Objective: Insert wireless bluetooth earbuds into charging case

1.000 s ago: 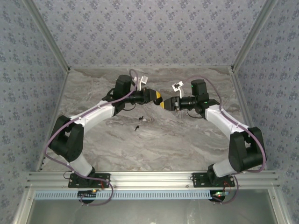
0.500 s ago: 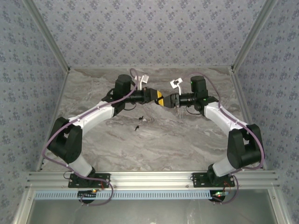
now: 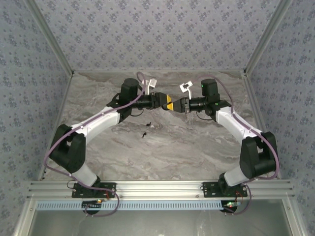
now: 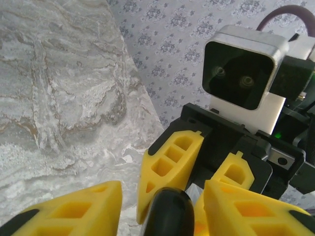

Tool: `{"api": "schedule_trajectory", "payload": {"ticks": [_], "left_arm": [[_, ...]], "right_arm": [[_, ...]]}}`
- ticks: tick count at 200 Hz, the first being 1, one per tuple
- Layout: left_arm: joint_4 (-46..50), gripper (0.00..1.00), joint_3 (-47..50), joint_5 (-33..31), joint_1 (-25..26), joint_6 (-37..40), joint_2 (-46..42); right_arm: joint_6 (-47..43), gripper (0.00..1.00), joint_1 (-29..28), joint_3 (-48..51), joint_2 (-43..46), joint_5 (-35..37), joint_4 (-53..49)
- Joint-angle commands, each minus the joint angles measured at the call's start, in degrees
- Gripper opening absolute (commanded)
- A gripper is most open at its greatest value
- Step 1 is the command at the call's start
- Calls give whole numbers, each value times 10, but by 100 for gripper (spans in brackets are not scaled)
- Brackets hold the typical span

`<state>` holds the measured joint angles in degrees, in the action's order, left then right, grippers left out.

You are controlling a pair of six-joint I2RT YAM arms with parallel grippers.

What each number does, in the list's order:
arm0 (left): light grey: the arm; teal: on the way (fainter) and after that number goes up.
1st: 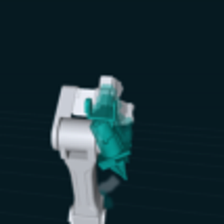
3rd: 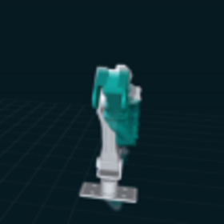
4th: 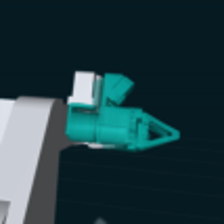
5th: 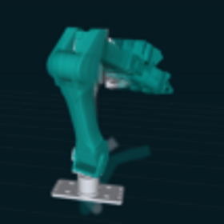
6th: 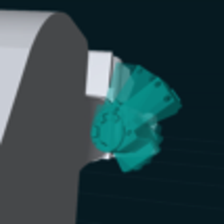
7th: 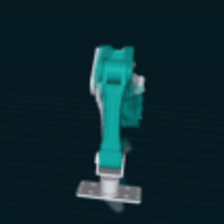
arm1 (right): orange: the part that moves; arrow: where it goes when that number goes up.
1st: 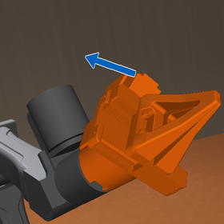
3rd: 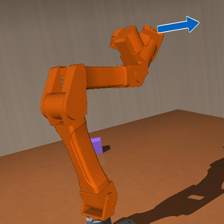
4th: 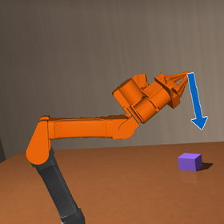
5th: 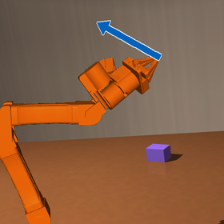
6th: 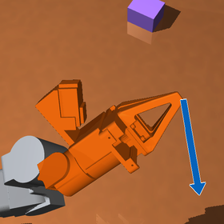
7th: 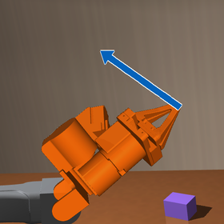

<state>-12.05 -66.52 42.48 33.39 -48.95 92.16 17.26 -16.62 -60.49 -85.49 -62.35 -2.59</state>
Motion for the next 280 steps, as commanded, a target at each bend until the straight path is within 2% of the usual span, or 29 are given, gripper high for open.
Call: {"api": "schedule_trajectory", "payload": {"ticks": [1, 39, 76, 139, 222, 280], "left_arm": [[30, 53, -19, -13, 0, 26, -37], [74, 56, -15, -23, -9, 54, -64], [105, 56, -15, 12, -9, 91, -76], [143, 55, -26, 33, 1, 130, -71], [104, 39, -26, 29, 18, 108, -51], [101, 33, -24, 19, 21, 104, -47]], "right_arm": [[-13, 17, 1, -16, 26, 5, -23], [-22, 17, 6, -16, 45, 10, -44], [-45, 17, 8, -30, 54, 16, -90], [-40, 17, 5, -34, 65, 16, -93], [-26, 17, 0, -29, 69, 24, -82], [-19, 17, 0, -27, 70, 28, -77]]}}
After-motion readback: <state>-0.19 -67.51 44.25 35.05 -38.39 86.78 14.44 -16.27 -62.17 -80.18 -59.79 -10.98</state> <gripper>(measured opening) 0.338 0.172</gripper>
